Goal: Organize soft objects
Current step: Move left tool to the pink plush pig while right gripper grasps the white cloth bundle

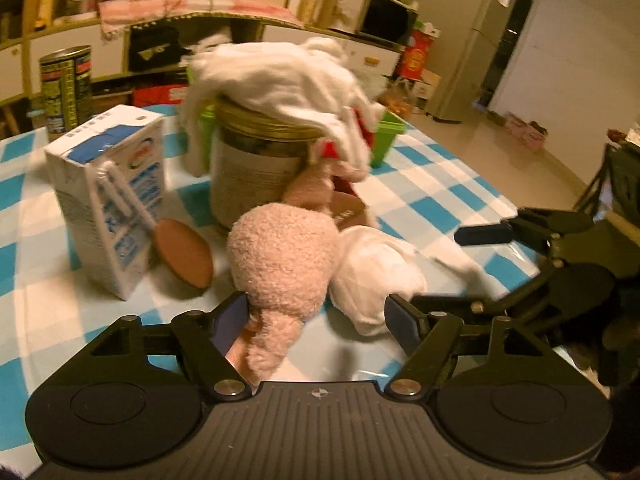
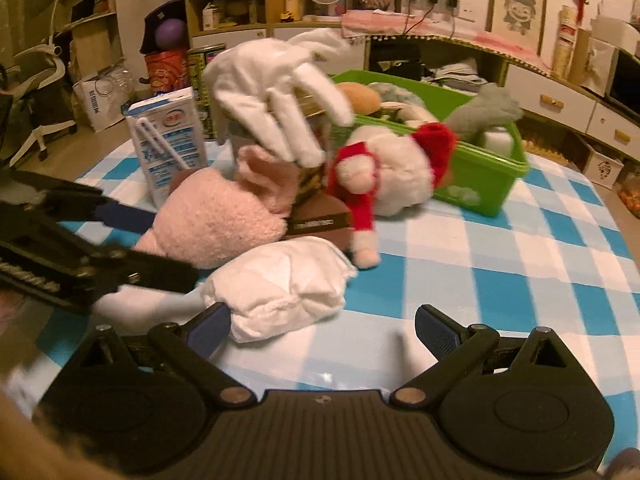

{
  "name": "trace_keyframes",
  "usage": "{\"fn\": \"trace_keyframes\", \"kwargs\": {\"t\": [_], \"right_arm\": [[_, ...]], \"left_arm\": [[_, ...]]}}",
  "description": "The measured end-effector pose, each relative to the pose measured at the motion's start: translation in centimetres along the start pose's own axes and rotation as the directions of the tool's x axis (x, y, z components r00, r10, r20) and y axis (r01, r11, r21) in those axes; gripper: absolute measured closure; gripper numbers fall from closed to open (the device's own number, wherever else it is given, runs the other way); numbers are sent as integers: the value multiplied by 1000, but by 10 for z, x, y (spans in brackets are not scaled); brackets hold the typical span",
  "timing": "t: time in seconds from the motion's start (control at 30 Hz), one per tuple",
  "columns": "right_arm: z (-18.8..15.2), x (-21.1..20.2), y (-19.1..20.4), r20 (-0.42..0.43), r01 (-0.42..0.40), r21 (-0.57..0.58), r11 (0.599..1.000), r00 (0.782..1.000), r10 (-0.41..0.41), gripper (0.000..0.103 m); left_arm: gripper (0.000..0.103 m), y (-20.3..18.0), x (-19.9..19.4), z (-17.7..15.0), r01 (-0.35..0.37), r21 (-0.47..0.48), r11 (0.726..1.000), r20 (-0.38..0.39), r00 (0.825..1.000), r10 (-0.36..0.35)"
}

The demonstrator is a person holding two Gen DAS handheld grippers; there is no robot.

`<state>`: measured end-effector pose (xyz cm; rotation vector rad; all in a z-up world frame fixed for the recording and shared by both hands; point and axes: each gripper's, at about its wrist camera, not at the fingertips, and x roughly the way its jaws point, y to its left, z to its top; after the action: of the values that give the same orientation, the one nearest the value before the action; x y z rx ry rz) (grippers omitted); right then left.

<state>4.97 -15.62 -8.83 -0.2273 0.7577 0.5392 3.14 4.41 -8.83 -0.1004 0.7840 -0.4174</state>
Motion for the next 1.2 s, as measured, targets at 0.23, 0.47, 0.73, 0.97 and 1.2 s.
{"fn": "trace_keyframes", "kwargs": {"t": [0.23,0.47,0.73,0.97,1.2], "right_arm": [[-5,-10,-11,11,-17,2,1000,1000,17,34],[-1,-5,9,12,-95,-37,995,995,95,34],[5,11,15,2,-75,-15,997,997,75,41],[8,16,13,-19,-109,14,994,994,110,67],[9,13,15,-35,-135,24,991,990,135,94]], "left_arm": [[24,6,4,7,-55,-84,995,0,998,56],[23,12,13,15,-90,-141,986,-1,996,91],[33,9,19,18,-83,-149,985,6,996,85],[48,8,17,17,-70,-145,987,14,997,73],[51,7,13,17,-73,-153,986,6,997,75]]}}
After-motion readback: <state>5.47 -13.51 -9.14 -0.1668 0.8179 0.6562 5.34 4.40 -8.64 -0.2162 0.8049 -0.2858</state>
